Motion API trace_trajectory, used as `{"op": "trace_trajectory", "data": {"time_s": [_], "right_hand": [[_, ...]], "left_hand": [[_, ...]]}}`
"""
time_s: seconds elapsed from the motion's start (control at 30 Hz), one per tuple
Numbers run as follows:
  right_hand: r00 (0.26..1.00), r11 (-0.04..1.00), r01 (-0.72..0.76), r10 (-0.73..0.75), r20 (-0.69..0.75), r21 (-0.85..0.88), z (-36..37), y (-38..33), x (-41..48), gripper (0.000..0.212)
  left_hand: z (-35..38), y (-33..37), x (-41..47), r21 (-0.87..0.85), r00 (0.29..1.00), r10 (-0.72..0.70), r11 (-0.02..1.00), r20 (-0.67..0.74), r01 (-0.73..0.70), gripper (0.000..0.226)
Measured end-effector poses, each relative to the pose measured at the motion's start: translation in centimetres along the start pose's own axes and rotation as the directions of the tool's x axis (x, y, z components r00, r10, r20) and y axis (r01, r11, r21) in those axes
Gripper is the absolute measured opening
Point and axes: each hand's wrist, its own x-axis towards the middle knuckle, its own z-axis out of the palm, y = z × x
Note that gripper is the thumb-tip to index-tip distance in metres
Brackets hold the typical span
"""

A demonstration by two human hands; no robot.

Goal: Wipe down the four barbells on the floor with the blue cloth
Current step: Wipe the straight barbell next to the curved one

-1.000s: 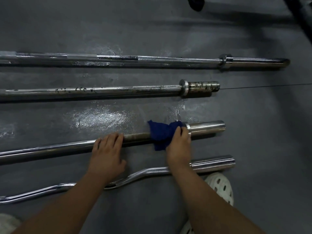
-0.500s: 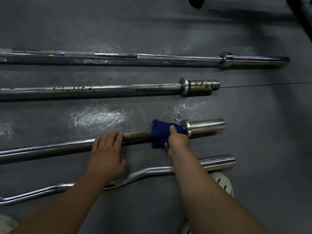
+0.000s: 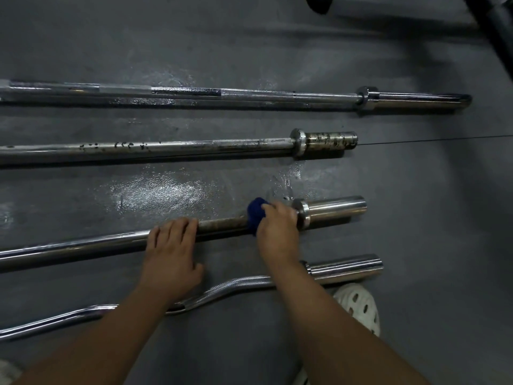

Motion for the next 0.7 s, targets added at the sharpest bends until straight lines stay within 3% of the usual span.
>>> {"op": "trace_trajectory", "data": {"time_s": [0.07, 0.13, 0.23, 0.3, 0.4, 0.47, 0.57, 0.7], "right_hand": [[0.994, 0.998, -0.060, 0.058, -0.090, -0.020, -0.9, 1.4, 0.5, 0.039], [0.993, 0.984, -0.089, 0.077, -0.087, -0.152, -0.5, 0.3, -0.4, 0.044], [0.979, 0.988, 0.154, -0.152, 0.134, -0.006, 1.4, -3.3, -1.9, 0.046], [0.963, 0.978, 0.199, -0.207, 0.174, 0.063, 0.7, -3.4, -1.1, 0.048], [0.999, 0.994, -0.037, 0.040, 0.034, -0.103, -0.4, -0.3, -0.3, 0.047], [0.996, 0.982, -0.088, 0.092, 0.016, -0.164, -0.2, -0.3, -1.5, 0.048], [0.986, 0.991, 0.082, -0.065, 0.152, -0.107, 1.3, -3.7, -3.0, 0.042], [0.919, 0.938, 0.327, -0.286, 0.272, -0.119, 2.1, -4.9, -3.3, 0.033]], "left_hand": [[-0.2, 0.0, 0.1, -0.010, 1.000, 0.000, 1.000, -0.010, 0.000, 0.087], [-0.3, -0.1, 0.1, -0.017, 1.000, -0.005, 1.000, -0.023, 0.005, 0.082], [-0.5, 0.1, 0.3, -0.043, 0.999, 0.001, 0.999, -0.033, -0.002, 0.074], [-0.7, 0.1, 0.6, -0.041, 1.000, 0.010, 0.999, -0.018, -0.011, 0.070], [-0.7, -0.1, 0.9, -0.040, 1.000, 0.025, 0.999, 0.006, -0.024, 0.069], [-0.6, -0.2, 0.7, -0.023, 0.999, 0.027, 0.999, 0.022, -0.027, 0.075], [-0.5, 0.1, -0.1, -0.010, 0.999, 0.029, 1.000, 0.040, -0.028, 0.082], [-0.7, 0.5, -1.2, -0.032, 0.999, 0.030, 0.999, 0.019, -0.029, 0.078]]}}
